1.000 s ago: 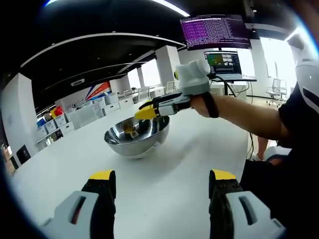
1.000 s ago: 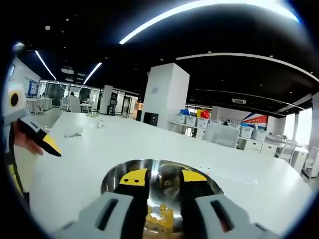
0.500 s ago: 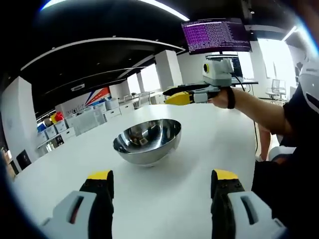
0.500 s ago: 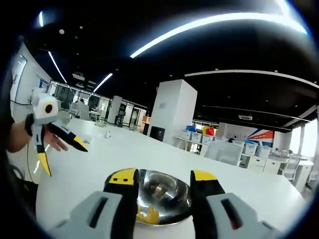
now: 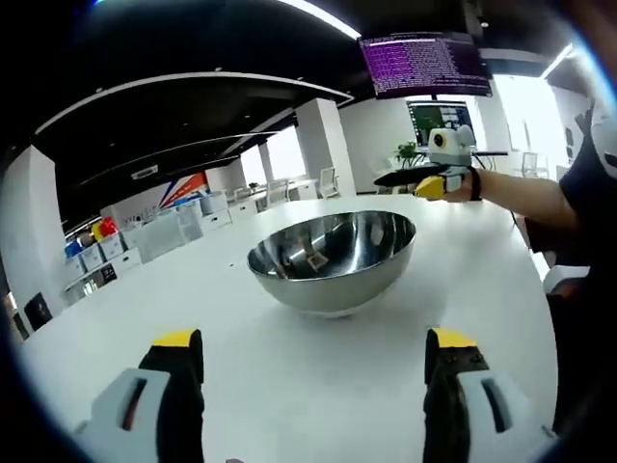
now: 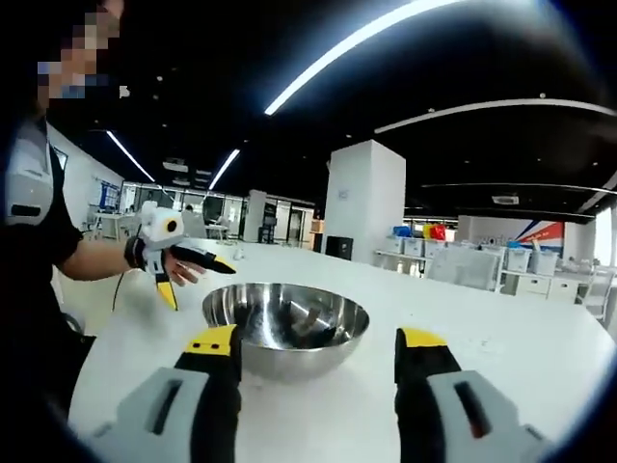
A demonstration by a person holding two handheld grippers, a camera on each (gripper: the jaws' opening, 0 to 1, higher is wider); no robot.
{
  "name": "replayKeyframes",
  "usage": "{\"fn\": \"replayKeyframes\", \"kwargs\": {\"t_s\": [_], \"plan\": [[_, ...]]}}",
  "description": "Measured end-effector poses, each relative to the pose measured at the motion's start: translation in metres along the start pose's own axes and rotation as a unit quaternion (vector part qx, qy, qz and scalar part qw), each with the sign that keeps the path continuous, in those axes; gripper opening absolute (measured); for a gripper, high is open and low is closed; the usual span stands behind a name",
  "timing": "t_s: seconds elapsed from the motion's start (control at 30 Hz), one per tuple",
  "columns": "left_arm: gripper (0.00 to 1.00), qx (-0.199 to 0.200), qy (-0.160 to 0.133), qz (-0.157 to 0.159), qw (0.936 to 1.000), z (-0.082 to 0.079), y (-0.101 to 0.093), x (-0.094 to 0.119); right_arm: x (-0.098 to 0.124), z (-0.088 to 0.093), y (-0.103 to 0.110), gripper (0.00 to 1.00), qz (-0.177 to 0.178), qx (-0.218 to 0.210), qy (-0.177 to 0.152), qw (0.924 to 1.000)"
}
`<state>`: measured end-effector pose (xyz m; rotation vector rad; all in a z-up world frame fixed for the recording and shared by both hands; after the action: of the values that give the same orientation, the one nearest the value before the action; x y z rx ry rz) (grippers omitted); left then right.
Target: Pick up the QQ candy scattered on the table and place it into the stainless steel bowl on the table
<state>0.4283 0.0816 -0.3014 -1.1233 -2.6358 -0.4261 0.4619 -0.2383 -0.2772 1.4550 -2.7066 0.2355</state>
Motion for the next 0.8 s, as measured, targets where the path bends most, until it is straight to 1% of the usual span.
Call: {"fn": "replayKeyframes", "kwargs": {"t_s": [0.07,0.17,0.27,0.3,0.37,0.4,0.47,0.5,0.53,0.6,0.63,0.67,0.7,0.77,0.8], "plan": [[0.93,0.006,0.006,0.003,1.0000,0.010,0.007,-0.009,-0.008,0.006,0.001,0.70,-0.019,-0.001,-0.005,0.9998],[0.94,0.027,0.016,0.025,0.9992,0.019,0.011,-0.022,-0.019,0.014,0.003,0.71,-0.041,-0.003,-0.004,0.9992],[0.95,0.039,0.009,0.046,0.9981,0.018,0.011,-0.031,-0.031,0.025,0.002,0.72,-0.058,0.004,0.018,0.9981],[0.95,0.042,0.002,0.052,0.9978,0.016,0.012,-0.035,-0.035,0.031,0.003,0.73,-0.071,0.014,0.035,0.9968],[0.95,0.050,-0.019,0.063,0.9966,0.011,0.014,-0.043,-0.041,0.033,0.005,0.74,-0.084,0.012,0.033,0.9959],[0.95,0.051,-0.023,0.067,0.9962,0.009,0.014,-0.046,-0.044,0.034,0.006,0.77,-0.093,0.010,0.031,0.9952],[0.95,0.038,-0.028,0.076,0.9960,0.009,0.016,-0.056,-0.051,0.034,0.007,0.85,-0.108,0.006,0.027,0.9937],[0.95,0.019,-0.026,0.075,0.9967,0.009,0.015,-0.060,-0.054,0.034,0.007,0.90,-0.113,0.010,0.028,0.9932],[0.95,0.002,-0.024,0.077,0.9967,0.010,0.014,-0.064,-0.056,0.034,0.007,0.92,-0.114,0.010,0.028,0.9930],[0.95,0.000,-0.029,0.095,0.9951,0.011,0.010,-0.070,-0.062,0.037,0.003,0.90,-0.116,0.017,0.035,0.9926],[0.95,0.003,-0.033,0.102,0.9943,0.011,0.012,-0.071,-0.063,0.038,0.002,0.89,-0.116,0.019,0.035,0.9925],[0.95,0.003,-0.043,0.112,0.9927,0.009,0.012,-0.073,-0.065,0.039,0.001,0.89,-0.118,0.019,0.034,0.9923],[0.95,0.000,-0.047,0.116,0.9921,0.008,0.011,-0.073,-0.066,0.038,0.002,0.90,-0.121,0.018,0.034,0.9919],[0.95,-0.011,-0.058,0.129,0.9899,0.004,0.009,-0.075,-0.068,0.037,0.004,0.90,-0.128,0.019,0.028,0.9912],[0.95,-0.010,-0.063,0.132,0.9892,0.002,0.010,-0.076,-0.070,0.035,0.004,0.90,-0.130,0.019,0.020,0.9911]]}}
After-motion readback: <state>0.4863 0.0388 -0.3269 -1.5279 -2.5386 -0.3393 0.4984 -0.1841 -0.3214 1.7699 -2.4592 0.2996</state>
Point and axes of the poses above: the point that each gripper's makers call its tool centre point, and the gripper's own axes: x roughly backward along the fingers, y roughly to its left, z roughly out of its underside, the point moved 6 cm from there along x, roughly backward along the fingers, and after that the axes turned 5 degrees about y, right-handed, at the moved point
